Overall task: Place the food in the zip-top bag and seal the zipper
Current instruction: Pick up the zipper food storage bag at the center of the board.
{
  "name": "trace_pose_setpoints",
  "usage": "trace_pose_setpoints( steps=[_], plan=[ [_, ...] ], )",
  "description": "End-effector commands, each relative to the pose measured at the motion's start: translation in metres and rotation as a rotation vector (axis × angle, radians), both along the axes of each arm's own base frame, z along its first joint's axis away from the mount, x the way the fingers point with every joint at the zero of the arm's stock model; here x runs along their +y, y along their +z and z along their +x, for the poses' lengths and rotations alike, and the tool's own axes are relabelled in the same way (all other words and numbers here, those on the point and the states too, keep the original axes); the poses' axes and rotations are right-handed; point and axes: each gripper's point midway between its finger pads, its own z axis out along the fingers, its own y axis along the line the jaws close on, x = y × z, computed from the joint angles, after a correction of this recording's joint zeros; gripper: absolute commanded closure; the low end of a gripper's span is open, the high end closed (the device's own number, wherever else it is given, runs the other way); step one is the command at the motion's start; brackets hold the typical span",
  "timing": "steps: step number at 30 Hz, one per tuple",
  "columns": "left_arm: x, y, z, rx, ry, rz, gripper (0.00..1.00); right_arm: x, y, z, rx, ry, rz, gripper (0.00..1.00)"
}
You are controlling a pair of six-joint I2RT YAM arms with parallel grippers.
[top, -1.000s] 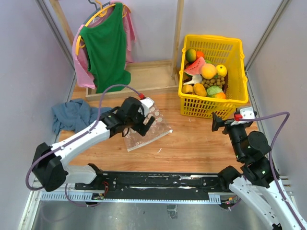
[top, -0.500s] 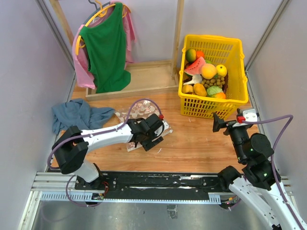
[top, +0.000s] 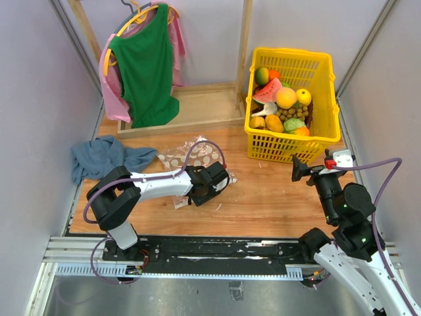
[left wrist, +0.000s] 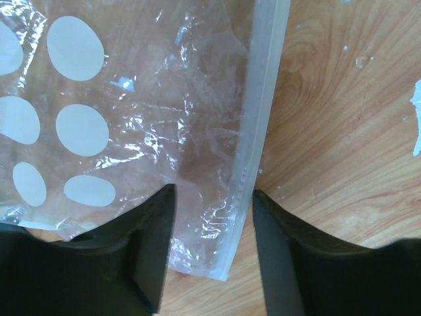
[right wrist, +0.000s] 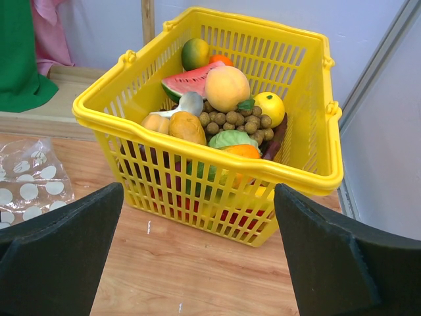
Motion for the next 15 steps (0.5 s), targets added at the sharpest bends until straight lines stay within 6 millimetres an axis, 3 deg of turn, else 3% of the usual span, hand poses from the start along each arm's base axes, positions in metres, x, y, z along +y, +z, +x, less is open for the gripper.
trace_pose_setpoints(
  steps=[1, 9, 15],
  plan=[
    [-0.011, 0.004, 0.007, -0.026, -0.019, -0.015, 0.53, 0.001, 0.012, -0.004, -0.032, 0.013, 0.034, 0.02],
    [-0.009, -0.016, 0.002, 0.035, -0.021, 0.025, 0.78, 0.001, 0.012, -0.005, -0.033, 0.013, 0.036, 0.02],
    [-0.012, -0.011, 0.008, 0.019, 0.002, 0.009, 0.93, 0.003, 0.012, -0.005, -0.034, 0.026, 0.037, 0.02]
  ],
)
